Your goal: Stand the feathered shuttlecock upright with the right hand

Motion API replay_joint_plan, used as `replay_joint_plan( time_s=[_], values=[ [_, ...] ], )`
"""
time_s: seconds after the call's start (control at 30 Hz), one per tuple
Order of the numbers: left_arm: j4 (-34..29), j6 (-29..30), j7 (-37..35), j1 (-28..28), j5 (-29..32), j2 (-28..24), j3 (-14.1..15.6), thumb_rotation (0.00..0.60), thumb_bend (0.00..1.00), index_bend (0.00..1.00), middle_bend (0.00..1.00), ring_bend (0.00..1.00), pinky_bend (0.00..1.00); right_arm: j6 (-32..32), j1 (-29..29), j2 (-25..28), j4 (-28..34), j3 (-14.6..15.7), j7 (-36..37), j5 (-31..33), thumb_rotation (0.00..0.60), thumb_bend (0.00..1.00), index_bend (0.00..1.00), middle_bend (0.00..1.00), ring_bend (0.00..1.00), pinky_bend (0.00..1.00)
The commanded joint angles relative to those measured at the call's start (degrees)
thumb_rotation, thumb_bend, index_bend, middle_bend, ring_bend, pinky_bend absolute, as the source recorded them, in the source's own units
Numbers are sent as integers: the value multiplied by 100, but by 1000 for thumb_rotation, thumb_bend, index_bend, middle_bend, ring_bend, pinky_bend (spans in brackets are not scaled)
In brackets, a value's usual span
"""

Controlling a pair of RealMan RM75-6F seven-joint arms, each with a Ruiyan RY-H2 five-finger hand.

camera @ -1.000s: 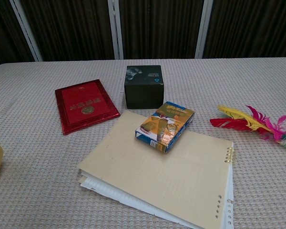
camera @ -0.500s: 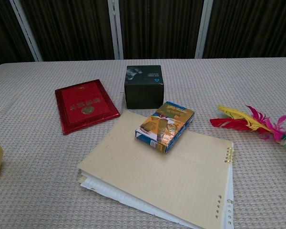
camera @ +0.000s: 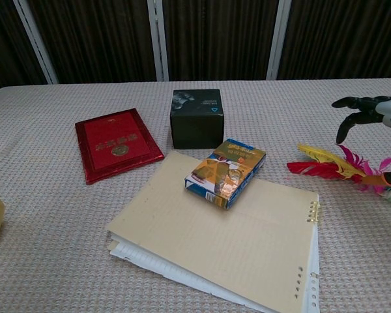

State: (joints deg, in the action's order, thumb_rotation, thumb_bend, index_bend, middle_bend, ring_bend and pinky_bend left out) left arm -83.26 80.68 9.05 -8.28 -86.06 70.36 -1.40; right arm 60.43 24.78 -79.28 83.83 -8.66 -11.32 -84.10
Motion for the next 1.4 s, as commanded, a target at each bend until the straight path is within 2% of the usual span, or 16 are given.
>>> replay_joint_plan(
  time_s=[0.03, 0.53, 0.83, 1.0, 1.23, 1.4],
  values=[
    [50, -84, 101, -31, 130, 65, -63, 509, 22, 0, 0, 0, 0, -438, 354, -193, -417, -113, 39, 249, 600, 157, 312, 0, 0, 0],
    [169, -238, 300, -111, 381, 215, -153, 513, 24, 0, 0, 0, 0, -984, 862, -685, -1277, -118, 483, 470, 600, 158, 325, 0, 0, 0],
    [229, -250, 184, -127, 390, 192, -153, 511, 26, 0, 0, 0, 0, -861, 961, -1112, -1802, -70, 835, 408, 600, 199, 576, 4, 0, 0],
    [219, -211, 136, -107, 367, 171, -133, 512, 26, 0, 0, 0, 0, -617, 959, -1288, -2203, -27, 1139, 254, 600, 204, 689, 84, 0, 0],
    [203, -214, 79, -110, 295, 145, -80, 512, 27, 0, 0, 0, 0, -99, 769, -944, -2015, 5, 1100, 124, 600, 204, 719, 116, 0, 0],
    [162, -168, 44, -92, 215, 118, -31, 513, 28, 0, 0, 0, 0, 390, 377, -315, -1518, 72, 974, 147, 600, 202, 717, 117, 0, 0]
  ],
)
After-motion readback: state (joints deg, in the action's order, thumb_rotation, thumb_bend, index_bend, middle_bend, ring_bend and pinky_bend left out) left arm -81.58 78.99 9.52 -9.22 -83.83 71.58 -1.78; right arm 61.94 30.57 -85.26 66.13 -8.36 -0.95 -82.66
